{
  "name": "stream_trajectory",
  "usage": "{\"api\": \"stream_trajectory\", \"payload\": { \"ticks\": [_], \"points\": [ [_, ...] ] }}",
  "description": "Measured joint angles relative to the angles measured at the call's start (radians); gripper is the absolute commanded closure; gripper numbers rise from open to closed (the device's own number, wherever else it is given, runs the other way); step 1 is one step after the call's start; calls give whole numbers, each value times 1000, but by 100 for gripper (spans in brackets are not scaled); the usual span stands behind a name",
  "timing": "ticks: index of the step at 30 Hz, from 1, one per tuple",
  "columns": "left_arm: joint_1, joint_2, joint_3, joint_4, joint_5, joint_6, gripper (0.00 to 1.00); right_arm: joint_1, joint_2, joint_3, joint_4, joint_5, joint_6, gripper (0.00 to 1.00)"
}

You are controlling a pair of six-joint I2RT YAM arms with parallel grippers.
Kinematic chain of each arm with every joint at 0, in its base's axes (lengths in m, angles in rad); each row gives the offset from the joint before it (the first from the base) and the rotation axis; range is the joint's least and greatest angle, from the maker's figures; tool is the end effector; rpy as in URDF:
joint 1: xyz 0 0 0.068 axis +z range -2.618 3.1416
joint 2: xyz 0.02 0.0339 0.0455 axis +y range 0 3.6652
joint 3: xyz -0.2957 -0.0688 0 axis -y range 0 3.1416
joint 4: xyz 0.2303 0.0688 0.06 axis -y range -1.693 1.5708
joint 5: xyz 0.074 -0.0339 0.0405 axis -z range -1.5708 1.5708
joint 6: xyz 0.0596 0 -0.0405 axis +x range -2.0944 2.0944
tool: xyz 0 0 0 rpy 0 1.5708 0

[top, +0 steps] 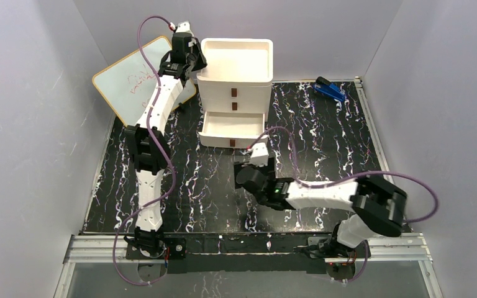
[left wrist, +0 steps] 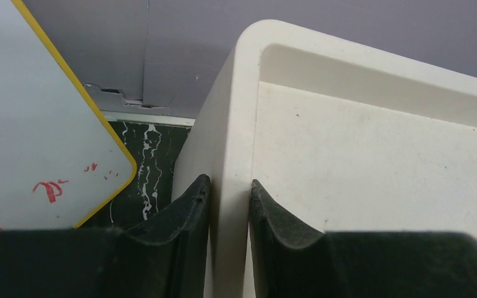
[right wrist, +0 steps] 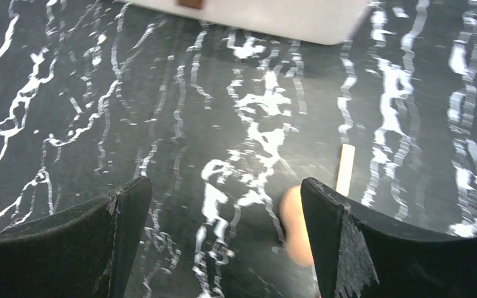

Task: Organize the makeup

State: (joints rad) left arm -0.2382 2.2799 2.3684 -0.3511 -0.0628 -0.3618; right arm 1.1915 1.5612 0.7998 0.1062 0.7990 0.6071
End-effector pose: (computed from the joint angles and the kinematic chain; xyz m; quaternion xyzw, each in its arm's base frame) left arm 0.5505 -0.1298 0.3834 -0.0681 0.7905 -0.1559 0.5883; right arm 0.1570 0.2786 0.2233 -0.0734 0.8409 0.1017 0.5265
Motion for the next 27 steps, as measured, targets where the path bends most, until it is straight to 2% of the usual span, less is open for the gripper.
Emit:
{"api": "stream_trajectory", "payload": {
  "ticks": [4,8,13,17,20,21,25,26,27],
  "points": [
    [-2,-74,-105,7,-11,-6,100,-2,-161,-81,-117,77,85,9],
    [-6,-165,-232,15,-31,-17,100,-2,-224,-145,-185,112,127,15],
    [-6,-266,-377,44,-50,-50,100,-2,-235,-190,-214,123,148,19],
    [-6,-297,-419,52,-61,-60,100,-2,-220,-196,-208,123,154,20],
    [-6,-309,-439,63,-64,-61,100,-2,-201,-209,-190,122,156,25],
    [-6,-314,-447,66,-66,-62,100,-2,-194,-215,-184,122,157,28],
    [-6,-334,-470,62,-74,-63,100,-2,-163,-228,-155,117,154,50],
    [-6,-338,-474,61,-76,-64,100,-2,-156,-228,-139,116,152,59],
    [-6,-341,-476,57,-76,-66,100,-2,-150,-228,-126,115,150,72]
  ]
}}
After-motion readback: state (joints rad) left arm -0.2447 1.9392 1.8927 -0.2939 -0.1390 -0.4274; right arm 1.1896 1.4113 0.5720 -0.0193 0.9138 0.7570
